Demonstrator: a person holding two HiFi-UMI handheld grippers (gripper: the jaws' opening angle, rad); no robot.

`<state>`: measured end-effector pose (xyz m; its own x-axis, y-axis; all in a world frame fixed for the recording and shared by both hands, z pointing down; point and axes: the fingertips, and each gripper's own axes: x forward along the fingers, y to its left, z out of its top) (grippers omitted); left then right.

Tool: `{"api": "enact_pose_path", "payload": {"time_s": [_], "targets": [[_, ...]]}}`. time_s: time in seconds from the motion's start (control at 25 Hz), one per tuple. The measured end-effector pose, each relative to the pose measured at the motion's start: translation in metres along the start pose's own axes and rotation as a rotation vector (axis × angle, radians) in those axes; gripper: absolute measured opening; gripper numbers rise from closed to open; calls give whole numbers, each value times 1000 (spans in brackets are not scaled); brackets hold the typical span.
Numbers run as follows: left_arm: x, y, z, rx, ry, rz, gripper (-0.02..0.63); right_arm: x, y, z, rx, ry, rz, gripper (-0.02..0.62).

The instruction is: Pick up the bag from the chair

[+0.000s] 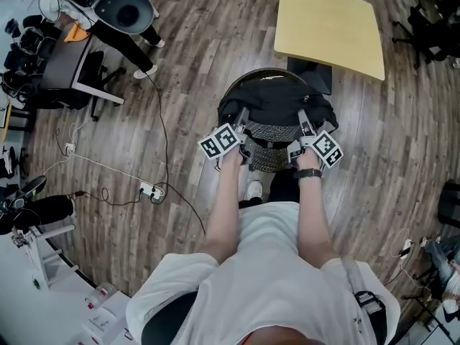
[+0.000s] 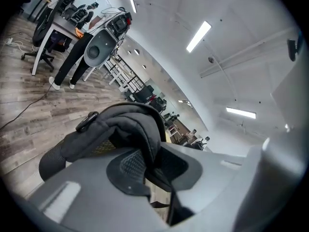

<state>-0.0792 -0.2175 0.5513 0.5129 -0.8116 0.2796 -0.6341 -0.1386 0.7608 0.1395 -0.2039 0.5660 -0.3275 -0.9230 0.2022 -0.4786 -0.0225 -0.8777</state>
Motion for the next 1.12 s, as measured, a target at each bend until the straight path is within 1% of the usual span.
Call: {"api": "enact_pose_path", "payload": {"time_s": [0.24, 0.36, 0.52, 0.88, 1.12], "targets": [[-7, -26, 30, 40, -54, -48, 61, -1, 43, 18, -46, -33, 63, 110], [-11, -33, 40, 69, -70, -51, 61, -2, 60, 31, -48, -50, 95, 112], [-13, -59, 64, 88, -103, -104, 61, 2, 89, 47, -56, -75, 142, 112], [-23, -108, 121, 145, -196, -201, 61, 6, 162, 79, -124, -125, 263, 112], [-26, -138, 153, 167, -249, -252, 61, 8, 201, 102, -149, -160, 339, 114]]}}
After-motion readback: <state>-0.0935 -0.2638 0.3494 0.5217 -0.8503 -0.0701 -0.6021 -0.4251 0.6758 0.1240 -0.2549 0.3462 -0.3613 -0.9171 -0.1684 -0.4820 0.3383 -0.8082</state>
